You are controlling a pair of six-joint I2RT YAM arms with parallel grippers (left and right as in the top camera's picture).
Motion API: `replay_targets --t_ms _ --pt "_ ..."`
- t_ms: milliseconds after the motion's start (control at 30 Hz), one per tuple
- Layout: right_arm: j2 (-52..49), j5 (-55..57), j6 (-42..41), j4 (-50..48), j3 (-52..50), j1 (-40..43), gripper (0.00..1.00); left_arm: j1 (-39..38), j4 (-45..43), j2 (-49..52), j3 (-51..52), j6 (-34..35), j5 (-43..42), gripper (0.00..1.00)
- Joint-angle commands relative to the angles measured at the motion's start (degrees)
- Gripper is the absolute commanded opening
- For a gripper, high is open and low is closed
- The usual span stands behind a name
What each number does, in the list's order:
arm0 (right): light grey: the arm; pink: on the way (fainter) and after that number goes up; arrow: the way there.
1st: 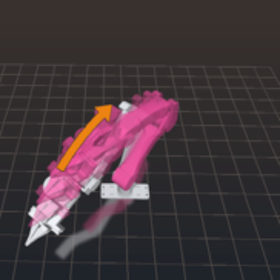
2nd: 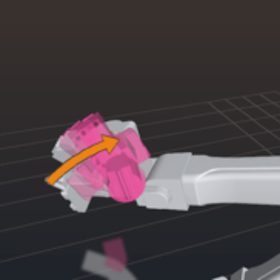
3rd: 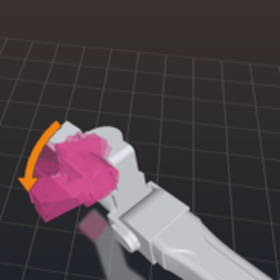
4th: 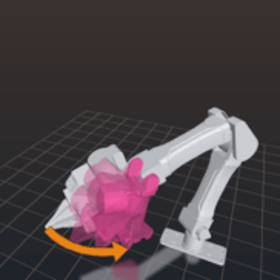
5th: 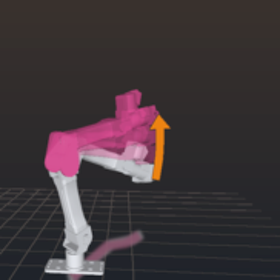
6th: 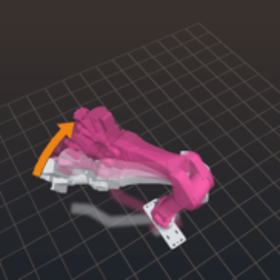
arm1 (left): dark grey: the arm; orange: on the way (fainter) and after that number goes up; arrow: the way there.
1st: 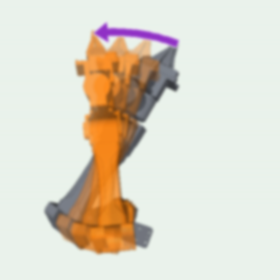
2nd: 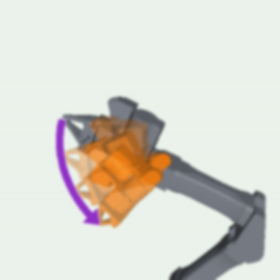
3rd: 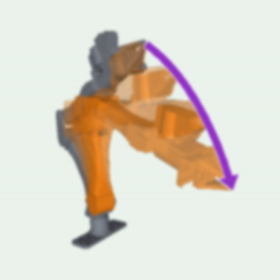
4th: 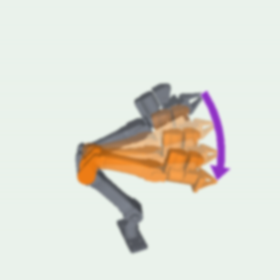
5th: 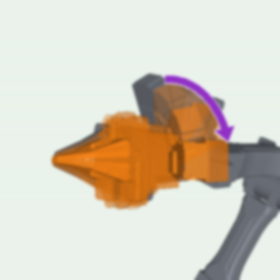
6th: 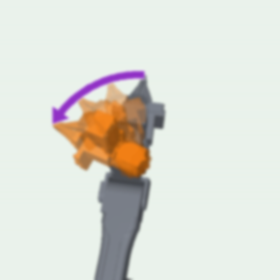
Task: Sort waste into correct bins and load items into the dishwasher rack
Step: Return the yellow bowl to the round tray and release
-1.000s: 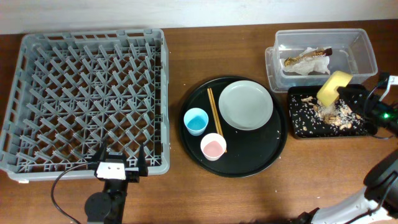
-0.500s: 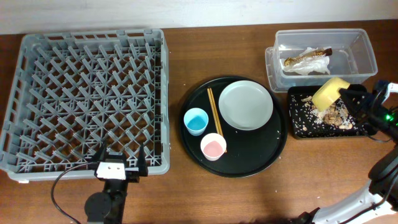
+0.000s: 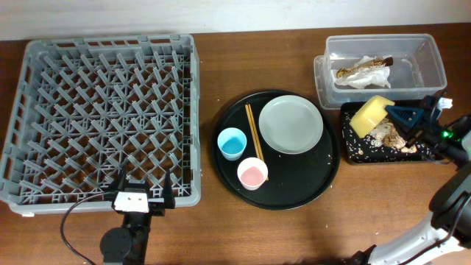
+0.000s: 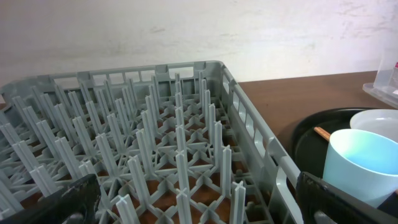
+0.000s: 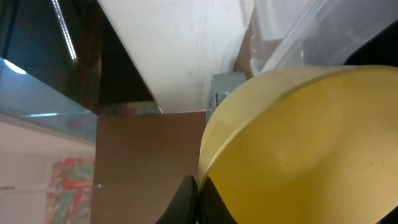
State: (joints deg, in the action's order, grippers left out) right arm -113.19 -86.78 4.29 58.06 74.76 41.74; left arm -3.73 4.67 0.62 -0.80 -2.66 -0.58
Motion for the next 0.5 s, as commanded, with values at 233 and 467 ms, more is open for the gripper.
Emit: replay_targets --t_ms 233,467 --pt "21.66 15.32 28.48 29.20 -0.20 -5.97 0.04 0.11 0.13 -0.33 0.28 -0.87 0.37 1.00" --pt "23.96 30.86 19.58 23.87 -0.33 -26.16 0.04 0.11 0.13 -0.33 0.28 -0.90 0.37 1.00"
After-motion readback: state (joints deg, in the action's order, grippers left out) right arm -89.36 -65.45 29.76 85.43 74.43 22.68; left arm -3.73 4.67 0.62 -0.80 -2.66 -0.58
